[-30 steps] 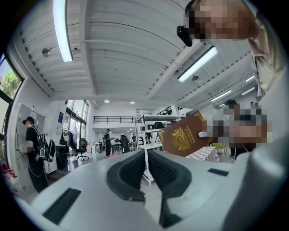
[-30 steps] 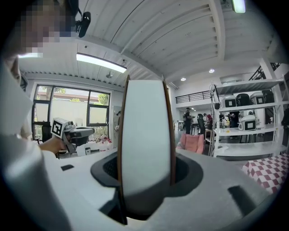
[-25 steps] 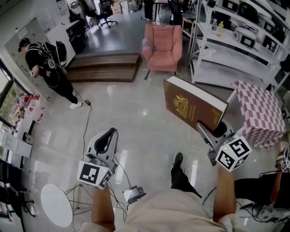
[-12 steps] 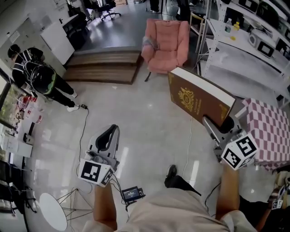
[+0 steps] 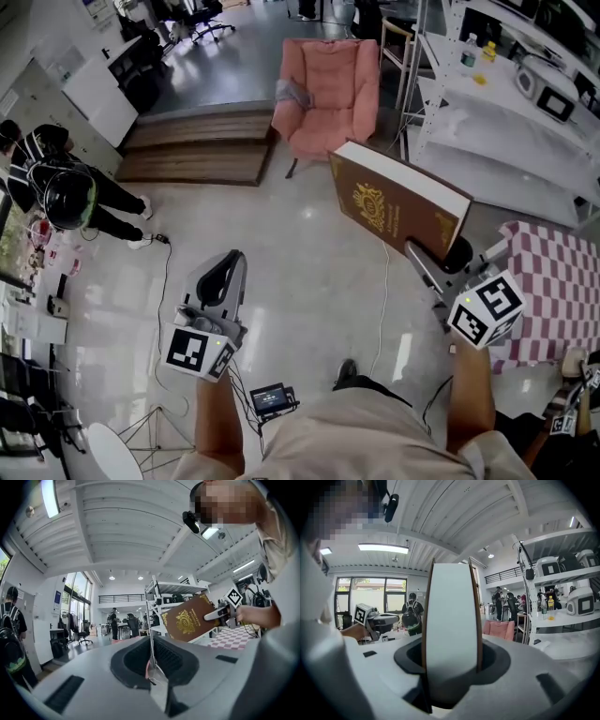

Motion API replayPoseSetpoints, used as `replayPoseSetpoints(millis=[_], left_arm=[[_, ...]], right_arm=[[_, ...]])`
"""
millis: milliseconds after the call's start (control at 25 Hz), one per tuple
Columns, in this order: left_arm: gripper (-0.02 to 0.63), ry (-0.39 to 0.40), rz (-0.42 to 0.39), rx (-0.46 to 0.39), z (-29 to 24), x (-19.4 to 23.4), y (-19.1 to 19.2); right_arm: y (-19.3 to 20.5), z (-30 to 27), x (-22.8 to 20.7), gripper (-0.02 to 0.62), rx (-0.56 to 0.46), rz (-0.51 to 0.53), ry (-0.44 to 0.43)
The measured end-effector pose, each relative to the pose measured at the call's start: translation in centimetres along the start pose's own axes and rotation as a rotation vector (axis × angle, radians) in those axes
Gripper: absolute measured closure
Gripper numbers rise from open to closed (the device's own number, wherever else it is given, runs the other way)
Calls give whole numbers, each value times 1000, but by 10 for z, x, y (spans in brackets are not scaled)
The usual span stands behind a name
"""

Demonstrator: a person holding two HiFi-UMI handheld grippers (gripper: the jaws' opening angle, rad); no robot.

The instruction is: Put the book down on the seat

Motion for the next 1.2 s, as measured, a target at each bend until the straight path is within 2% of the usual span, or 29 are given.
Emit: replayPoseSetpoints(millis=[320,440,600,720,920,1080,1200], left_arm=[[581,47,0,9,-65,31,4],[581,52,2,-4,-84,61,6],[581,99,-8,-34,-132,111,19],[581,145,-32,-67,-179,166,32],[581,213,-67,-121,-280,299,33],[581,217,-88,-146,-334,380,25],[581,218,-71,-132,-367,422,32]], right_arm=[[3,-53,-30,382,25,-15,-11],[-2,-79,-31,383,29,-5,-10],[-7,-126,-38,383,24,14,16],[-11,-179,-53,383,19,29,63],[-41,-291,-83,383,-5,-14,157],[-73,-371,-91,382,-4,-1,175],[-83,-422,-102,382,10,-6,169]])
Point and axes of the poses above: the fingertips, and each gripper's own axes: z backward along the fingers, x to its left, y out of its underside, the point moved 8 cm from there along z, backward along the fingers, and after that the axes turned 11 degrees about y, right-handed, at the moved point
